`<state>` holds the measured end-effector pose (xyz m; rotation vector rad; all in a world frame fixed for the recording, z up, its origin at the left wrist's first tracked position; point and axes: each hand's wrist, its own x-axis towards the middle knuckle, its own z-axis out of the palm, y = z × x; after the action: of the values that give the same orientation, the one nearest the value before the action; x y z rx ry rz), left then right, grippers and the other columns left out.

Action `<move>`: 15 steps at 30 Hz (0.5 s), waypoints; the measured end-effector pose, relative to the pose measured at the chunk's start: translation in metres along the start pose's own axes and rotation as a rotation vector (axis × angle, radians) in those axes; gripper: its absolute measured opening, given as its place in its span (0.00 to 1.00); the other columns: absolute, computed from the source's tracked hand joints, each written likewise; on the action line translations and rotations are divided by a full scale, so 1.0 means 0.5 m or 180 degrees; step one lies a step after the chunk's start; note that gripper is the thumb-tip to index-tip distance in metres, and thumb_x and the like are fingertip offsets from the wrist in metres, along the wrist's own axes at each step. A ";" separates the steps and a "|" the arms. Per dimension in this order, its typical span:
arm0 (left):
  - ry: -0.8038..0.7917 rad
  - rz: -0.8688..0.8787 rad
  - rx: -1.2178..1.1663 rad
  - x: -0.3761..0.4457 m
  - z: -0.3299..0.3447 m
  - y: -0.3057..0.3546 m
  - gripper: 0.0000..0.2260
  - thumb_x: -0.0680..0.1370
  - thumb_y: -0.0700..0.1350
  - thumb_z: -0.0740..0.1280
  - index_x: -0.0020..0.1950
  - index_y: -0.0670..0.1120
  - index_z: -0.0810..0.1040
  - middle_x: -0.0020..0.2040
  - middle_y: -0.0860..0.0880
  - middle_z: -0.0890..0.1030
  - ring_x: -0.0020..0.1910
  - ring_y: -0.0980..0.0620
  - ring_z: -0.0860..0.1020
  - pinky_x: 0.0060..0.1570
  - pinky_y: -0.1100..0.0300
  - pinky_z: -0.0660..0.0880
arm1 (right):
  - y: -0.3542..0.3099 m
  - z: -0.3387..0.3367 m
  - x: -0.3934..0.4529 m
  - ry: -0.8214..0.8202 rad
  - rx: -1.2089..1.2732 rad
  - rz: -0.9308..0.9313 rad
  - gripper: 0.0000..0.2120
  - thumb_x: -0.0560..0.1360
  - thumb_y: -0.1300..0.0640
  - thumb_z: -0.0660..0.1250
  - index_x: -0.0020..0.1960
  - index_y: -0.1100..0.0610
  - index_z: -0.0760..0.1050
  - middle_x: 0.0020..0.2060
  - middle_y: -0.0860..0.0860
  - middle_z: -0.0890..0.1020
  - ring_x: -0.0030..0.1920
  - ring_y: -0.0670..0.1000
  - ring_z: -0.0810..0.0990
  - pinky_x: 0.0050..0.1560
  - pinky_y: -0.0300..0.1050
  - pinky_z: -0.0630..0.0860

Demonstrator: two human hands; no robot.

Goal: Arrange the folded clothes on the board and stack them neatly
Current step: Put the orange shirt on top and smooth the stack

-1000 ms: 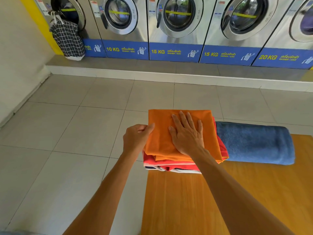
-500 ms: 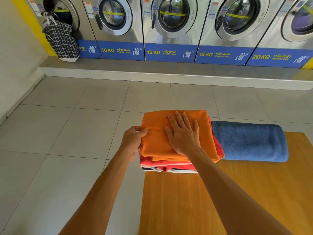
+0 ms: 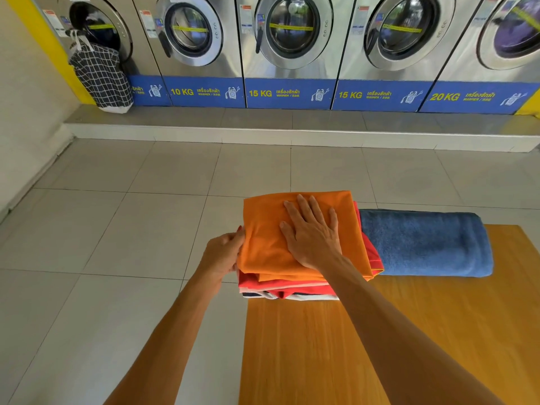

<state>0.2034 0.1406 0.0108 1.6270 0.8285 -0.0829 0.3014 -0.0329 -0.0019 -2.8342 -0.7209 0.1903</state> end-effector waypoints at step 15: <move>0.0714 0.0600 0.0971 -0.072 -0.008 -0.032 0.08 0.80 0.50 0.63 0.57 0.50 0.77 0.56 0.49 0.81 0.57 0.47 0.79 0.53 0.55 0.75 | 0.022 -0.027 -0.031 0.0208 0.0080 0.0309 0.30 0.83 0.36 0.40 0.82 0.45 0.46 0.82 0.50 0.44 0.82 0.55 0.39 0.76 0.66 0.35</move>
<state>0.1665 0.1275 0.0158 2.0222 0.8579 0.1139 0.2955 -0.0520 0.0097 -2.8388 -0.5642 0.1203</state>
